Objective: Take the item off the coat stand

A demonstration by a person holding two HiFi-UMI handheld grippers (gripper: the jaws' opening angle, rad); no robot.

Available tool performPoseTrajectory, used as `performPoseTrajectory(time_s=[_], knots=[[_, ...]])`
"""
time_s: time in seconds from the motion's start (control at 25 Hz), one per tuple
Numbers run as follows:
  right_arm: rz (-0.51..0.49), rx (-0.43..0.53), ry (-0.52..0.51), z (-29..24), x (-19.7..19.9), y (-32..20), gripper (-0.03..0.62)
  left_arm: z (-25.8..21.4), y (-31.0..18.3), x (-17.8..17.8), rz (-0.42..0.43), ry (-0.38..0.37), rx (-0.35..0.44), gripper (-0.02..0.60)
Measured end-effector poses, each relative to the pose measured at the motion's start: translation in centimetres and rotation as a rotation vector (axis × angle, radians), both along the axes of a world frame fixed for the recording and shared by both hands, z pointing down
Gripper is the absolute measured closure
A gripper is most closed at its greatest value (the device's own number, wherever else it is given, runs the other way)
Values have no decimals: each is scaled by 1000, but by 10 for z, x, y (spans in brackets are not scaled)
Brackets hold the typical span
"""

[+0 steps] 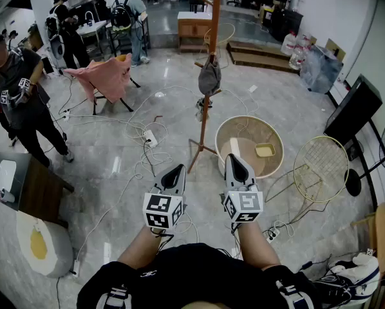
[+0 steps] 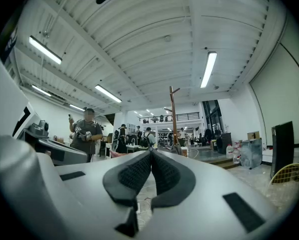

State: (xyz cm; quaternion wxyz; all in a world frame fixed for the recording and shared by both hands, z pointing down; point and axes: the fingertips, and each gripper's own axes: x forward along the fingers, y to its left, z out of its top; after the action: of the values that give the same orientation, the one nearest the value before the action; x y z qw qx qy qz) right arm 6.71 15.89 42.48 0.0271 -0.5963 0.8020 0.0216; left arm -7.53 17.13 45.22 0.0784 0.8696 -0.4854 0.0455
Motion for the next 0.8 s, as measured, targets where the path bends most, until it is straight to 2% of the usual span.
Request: performPoseTrajectory(time_s=[0.28,0.4,0.8], knots=[[-18,13,-59,-7,-2,-1,579,1,-3,-2,-5,-1,-6,569],[-11,24,-54,-10,-4,-3,579,1,-6,-7,-7,2,-4,569],[23,43,-43,-4,-39,-16,579,4,-22,-45,18,10,27,569]])
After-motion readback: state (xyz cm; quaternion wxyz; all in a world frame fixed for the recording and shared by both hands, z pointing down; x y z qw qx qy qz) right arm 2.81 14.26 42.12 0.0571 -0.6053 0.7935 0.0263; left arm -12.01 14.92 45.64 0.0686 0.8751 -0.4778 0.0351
